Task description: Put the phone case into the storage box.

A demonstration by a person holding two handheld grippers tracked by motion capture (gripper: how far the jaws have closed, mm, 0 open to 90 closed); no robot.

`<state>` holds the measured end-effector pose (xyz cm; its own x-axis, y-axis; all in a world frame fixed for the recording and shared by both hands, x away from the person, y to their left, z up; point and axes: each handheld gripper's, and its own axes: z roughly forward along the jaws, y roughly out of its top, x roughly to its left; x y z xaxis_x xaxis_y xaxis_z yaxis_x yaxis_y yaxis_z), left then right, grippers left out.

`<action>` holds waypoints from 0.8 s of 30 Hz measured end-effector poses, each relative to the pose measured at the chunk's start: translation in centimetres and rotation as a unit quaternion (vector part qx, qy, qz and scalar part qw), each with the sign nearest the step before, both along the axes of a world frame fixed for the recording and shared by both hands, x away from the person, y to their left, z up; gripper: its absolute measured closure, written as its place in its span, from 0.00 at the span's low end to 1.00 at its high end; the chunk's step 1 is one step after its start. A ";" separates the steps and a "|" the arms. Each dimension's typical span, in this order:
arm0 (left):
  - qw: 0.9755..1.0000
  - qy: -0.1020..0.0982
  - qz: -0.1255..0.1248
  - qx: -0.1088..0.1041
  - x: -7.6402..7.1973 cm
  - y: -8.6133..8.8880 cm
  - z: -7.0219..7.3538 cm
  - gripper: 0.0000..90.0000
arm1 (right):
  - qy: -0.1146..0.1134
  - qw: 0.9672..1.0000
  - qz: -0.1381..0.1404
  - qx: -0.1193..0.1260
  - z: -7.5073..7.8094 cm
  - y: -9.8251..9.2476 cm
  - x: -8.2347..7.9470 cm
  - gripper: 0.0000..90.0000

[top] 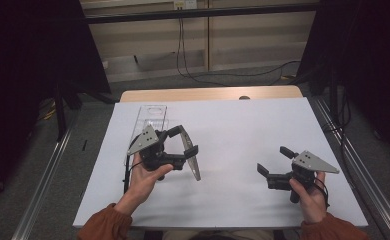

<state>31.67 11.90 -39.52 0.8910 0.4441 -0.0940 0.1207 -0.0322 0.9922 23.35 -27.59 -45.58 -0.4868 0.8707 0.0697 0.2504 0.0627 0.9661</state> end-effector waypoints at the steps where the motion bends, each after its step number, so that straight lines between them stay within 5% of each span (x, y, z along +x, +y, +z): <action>1: 1.000 0.003 -0.007 0.001 0.0 0.1 0.1 0.13 | -0.002 1.000 -0.001 0.001 0.0 -0.1 -0.1 0.00; 10: 1.000 0.006 0.016 -0.014 0.0 0.5 0.7 0.13 | -0.015 1.000 -0.022 -0.002 -0.1 -1.9 -1.5 0.00; 16: 1.000 -0.001 0.026 -0.006 0.1 1.2 1.4 0.13 | -0.012 0.999 -0.042 -0.005 -0.3 -2.6 -2.3 0.00; 21: 0.998 0.001 0.064 -0.010 0.4 2.1 2.2 0.13 | -0.014 0.999 -0.038 -0.005 -0.4 -2.6 -2.4 0.00; 24: 0.998 0.002 0.066 -0.014 0.6 2.5 2.5 0.13 | -0.013 1.000 -0.028 -0.004 -0.3 -2.5 -2.2 0.00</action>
<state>32.23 14.37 -37.03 0.8243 0.5549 -0.1121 0.1270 0.0117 0.9918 21.18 -30.07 -45.92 -0.4392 0.8969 0.0508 0.2286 0.0570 0.9719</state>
